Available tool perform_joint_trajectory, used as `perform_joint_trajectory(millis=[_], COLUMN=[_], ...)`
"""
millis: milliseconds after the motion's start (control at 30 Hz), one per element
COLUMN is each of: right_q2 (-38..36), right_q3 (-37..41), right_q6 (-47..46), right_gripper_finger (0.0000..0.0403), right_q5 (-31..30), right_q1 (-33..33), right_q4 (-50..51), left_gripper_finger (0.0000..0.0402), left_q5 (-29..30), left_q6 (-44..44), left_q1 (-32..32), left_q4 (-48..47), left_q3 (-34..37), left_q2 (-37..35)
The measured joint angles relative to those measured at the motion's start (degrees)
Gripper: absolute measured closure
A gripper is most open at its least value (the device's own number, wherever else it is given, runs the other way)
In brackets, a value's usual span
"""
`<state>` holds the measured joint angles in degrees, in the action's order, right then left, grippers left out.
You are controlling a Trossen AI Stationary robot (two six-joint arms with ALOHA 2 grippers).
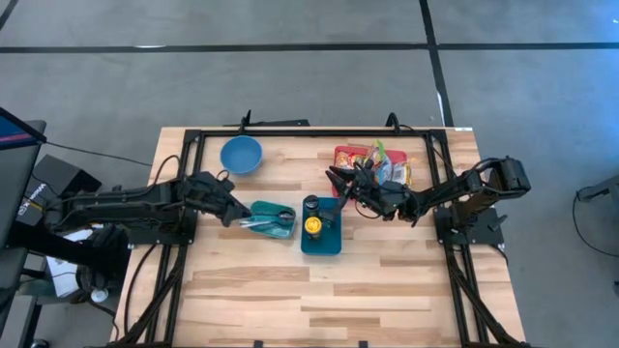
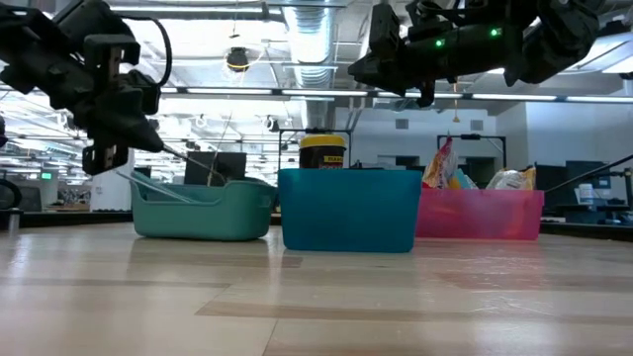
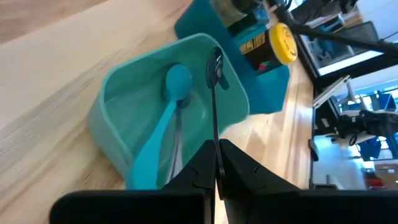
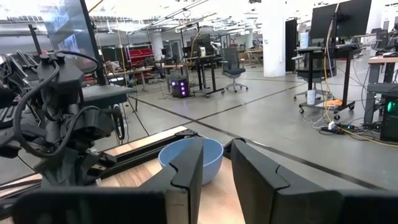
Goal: Pick & Place Food Item
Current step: Put the black spoon into the green bin
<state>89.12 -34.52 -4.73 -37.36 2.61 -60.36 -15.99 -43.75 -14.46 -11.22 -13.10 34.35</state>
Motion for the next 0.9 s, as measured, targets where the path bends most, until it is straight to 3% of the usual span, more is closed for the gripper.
perform_joint_trajectory(millis=[400, 900], right_q2=[0.00, 0.00], right_q3=[0.00, 0.00], right_q6=[0.04, -0.24], right_gripper_finger=[0.0323, 0.0324], right_q5=[0.00, 0.00], right_q1=[0.00, -0.04], right_q4=[-0.01, -0.04], left_gripper_finger=[0.0400, 0.0395], left_q5=[-0.10, -0.46], left_q6=[-3.23, -5.17], left_q1=[0.00, 0.02], left_q4=[-7.24, -6.85], left_q3=[0.00, 0.00], left_q2=[-1.68, -1.68])
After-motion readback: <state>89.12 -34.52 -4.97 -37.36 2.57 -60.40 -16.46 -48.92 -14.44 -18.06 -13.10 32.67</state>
